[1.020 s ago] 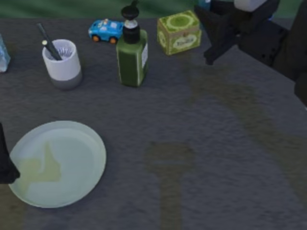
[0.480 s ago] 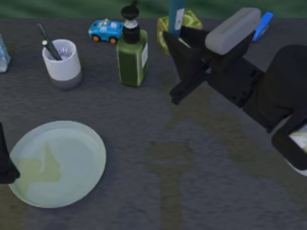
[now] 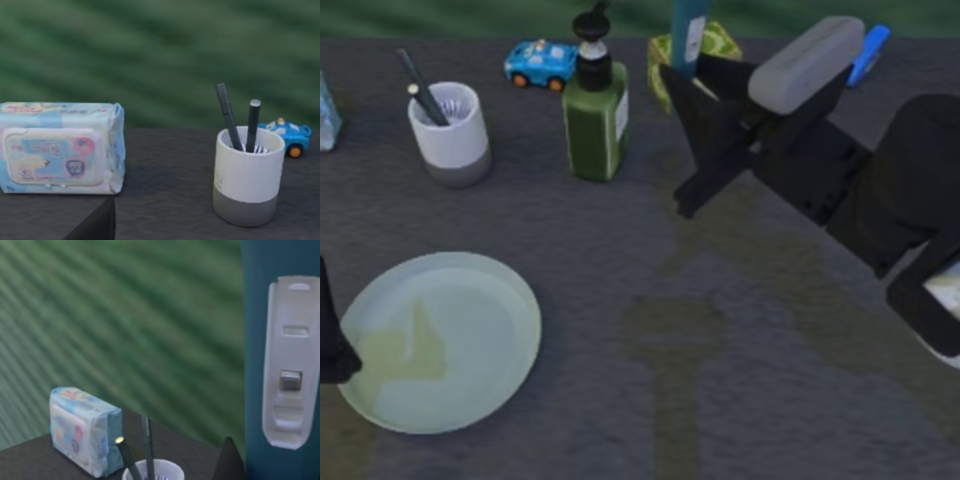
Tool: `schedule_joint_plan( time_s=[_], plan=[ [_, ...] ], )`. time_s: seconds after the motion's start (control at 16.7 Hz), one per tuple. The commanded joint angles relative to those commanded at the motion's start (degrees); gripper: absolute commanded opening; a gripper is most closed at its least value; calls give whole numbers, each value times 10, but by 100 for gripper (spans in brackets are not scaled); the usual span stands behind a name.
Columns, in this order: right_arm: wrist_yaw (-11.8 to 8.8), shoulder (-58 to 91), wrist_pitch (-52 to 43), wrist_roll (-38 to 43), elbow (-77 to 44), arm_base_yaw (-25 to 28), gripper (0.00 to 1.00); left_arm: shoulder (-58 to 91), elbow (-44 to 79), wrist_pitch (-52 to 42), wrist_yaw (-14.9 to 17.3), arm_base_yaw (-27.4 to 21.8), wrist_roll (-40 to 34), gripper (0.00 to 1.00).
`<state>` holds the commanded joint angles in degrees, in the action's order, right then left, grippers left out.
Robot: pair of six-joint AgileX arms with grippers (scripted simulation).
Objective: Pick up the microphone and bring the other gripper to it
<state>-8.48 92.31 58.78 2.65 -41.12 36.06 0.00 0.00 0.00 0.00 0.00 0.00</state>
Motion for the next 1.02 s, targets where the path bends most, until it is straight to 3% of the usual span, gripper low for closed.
schedule_joint_plan(
  time_s=[0.24, 0.42, 0.66, 1.02],
  plan=[
    [0, 0, 0, 0, 0, 0, 0, 1, 1, 0, 1, 0, 0, 100],
    [0, 0, 0, 0, 0, 0, 0, 38, 28, 16, 34, -13, 4, 100],
    [0, 0, 0, 0, 0, 0, 0, 171, 112, 63, 128, -44, 16, 100],
    [0, 0, 0, 0, 0, 0, 0, 454, 284, 163, 307, -100, 41, 100]
  ],
)
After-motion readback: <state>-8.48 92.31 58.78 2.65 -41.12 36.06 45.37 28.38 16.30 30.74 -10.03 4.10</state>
